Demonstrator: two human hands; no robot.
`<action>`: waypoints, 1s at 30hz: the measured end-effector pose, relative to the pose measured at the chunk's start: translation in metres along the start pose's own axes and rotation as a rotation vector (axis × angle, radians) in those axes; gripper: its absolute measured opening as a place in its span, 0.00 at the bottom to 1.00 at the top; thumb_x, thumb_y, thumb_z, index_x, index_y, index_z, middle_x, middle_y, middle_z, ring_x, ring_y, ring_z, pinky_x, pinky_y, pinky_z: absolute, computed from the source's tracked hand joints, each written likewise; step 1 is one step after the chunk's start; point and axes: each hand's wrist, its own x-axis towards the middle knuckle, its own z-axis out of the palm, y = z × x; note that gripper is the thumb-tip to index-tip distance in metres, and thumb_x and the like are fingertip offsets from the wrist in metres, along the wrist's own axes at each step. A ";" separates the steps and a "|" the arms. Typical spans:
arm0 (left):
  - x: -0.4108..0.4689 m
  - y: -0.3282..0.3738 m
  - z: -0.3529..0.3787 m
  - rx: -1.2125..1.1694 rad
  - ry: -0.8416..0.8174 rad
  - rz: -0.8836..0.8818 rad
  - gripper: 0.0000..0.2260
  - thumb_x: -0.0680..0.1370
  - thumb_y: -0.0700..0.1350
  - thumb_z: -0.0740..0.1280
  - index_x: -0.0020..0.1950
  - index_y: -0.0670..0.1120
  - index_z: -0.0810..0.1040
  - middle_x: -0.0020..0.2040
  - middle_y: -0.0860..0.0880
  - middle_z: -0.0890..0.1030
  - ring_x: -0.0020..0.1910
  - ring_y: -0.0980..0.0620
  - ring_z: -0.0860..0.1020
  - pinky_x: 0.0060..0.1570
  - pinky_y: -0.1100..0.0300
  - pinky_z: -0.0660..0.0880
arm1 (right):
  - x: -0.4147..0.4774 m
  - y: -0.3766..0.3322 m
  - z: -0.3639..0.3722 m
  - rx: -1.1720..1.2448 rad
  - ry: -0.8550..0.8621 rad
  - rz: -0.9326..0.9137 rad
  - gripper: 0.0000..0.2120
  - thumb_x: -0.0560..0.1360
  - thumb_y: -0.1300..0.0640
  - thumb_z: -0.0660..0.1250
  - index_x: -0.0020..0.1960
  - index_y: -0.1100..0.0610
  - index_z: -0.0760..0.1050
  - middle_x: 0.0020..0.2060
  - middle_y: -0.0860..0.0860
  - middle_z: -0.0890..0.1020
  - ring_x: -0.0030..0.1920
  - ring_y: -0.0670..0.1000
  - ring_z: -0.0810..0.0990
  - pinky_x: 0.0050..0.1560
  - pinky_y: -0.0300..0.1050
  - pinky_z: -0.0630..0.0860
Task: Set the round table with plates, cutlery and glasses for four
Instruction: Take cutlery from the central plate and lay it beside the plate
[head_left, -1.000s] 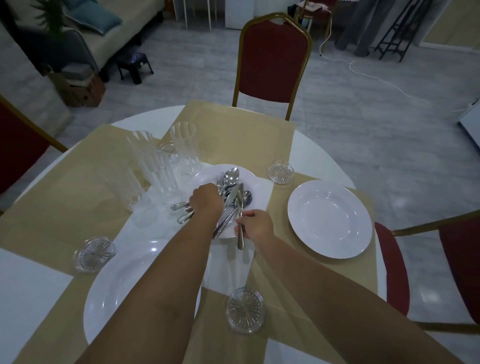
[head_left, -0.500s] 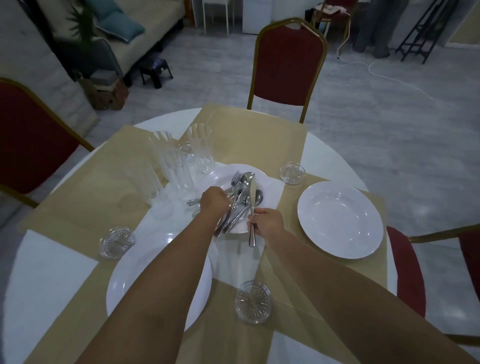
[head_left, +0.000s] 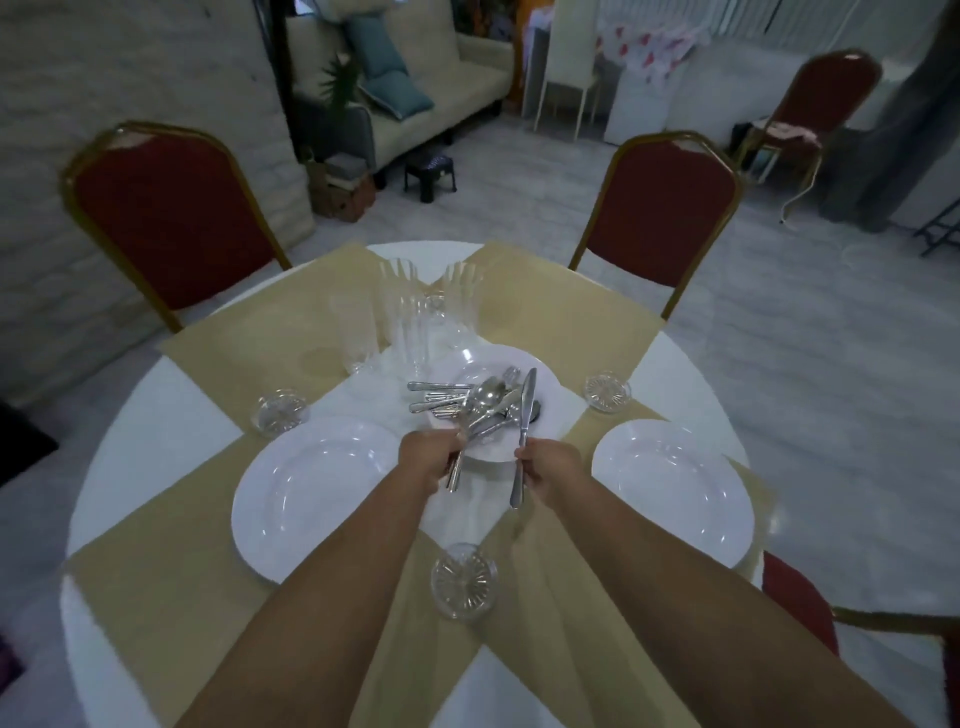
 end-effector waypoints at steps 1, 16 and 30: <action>-0.009 -0.005 0.000 -0.060 0.005 -0.029 0.06 0.68 0.33 0.74 0.40 0.40 0.79 0.38 0.44 0.77 0.35 0.50 0.75 0.32 0.64 0.74 | -0.001 0.001 -0.003 -0.033 0.004 0.001 0.12 0.75 0.68 0.65 0.34 0.59 0.76 0.30 0.56 0.75 0.31 0.52 0.74 0.46 0.50 0.74; -0.120 -0.119 0.034 -0.196 0.162 -0.021 0.10 0.77 0.37 0.67 0.35 0.43 0.77 0.31 0.42 0.74 0.24 0.51 0.72 0.27 0.63 0.70 | -0.044 0.055 -0.084 -0.334 -0.092 -0.032 0.09 0.71 0.69 0.65 0.34 0.61 0.78 0.28 0.55 0.74 0.28 0.53 0.72 0.28 0.42 0.69; -0.177 -0.171 0.083 -0.440 0.361 -0.078 0.10 0.74 0.33 0.68 0.35 0.41 0.76 0.31 0.45 0.75 0.29 0.52 0.72 0.20 0.70 0.70 | -0.077 0.098 -0.137 -0.859 -0.088 -0.458 0.16 0.77 0.64 0.60 0.60 0.56 0.81 0.56 0.52 0.83 0.58 0.54 0.79 0.57 0.42 0.71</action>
